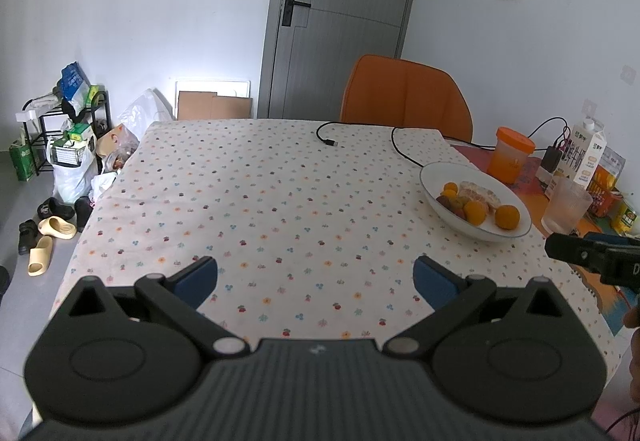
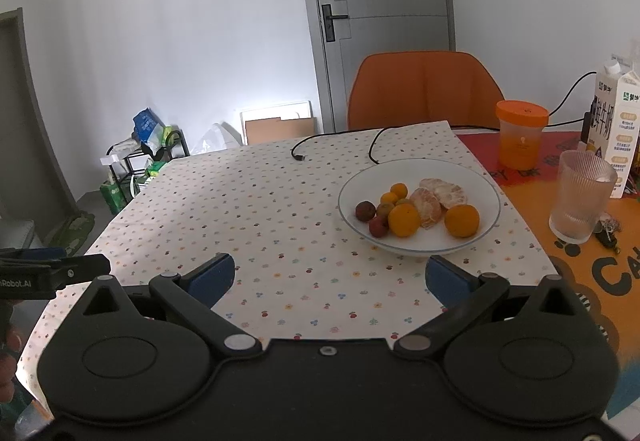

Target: Organize fruits

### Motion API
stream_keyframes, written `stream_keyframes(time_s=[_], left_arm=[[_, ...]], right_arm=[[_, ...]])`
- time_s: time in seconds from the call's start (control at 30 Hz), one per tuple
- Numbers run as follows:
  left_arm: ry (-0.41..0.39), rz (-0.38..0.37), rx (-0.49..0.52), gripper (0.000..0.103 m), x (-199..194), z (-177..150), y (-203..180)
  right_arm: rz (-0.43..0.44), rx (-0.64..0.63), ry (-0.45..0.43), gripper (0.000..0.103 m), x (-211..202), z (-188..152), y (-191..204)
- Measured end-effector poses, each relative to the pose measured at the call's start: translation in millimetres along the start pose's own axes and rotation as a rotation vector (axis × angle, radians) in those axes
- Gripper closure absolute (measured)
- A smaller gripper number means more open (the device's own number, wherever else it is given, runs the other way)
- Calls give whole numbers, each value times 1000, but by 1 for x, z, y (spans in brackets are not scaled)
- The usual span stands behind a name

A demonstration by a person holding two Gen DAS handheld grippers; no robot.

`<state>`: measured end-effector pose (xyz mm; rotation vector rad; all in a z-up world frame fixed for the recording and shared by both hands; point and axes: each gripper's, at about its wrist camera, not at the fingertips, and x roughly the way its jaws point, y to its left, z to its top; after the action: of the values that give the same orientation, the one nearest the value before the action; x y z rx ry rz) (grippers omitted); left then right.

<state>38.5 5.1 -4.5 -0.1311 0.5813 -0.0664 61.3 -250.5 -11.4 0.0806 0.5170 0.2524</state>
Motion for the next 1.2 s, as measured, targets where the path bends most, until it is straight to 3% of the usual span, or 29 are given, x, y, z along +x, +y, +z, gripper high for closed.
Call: stream_keyframes(time_s=[1.2], left_arm=[[9, 5, 0, 0, 1, -2, 1]], right_arm=[[-9, -11, 2, 0, 1, -2, 2]])
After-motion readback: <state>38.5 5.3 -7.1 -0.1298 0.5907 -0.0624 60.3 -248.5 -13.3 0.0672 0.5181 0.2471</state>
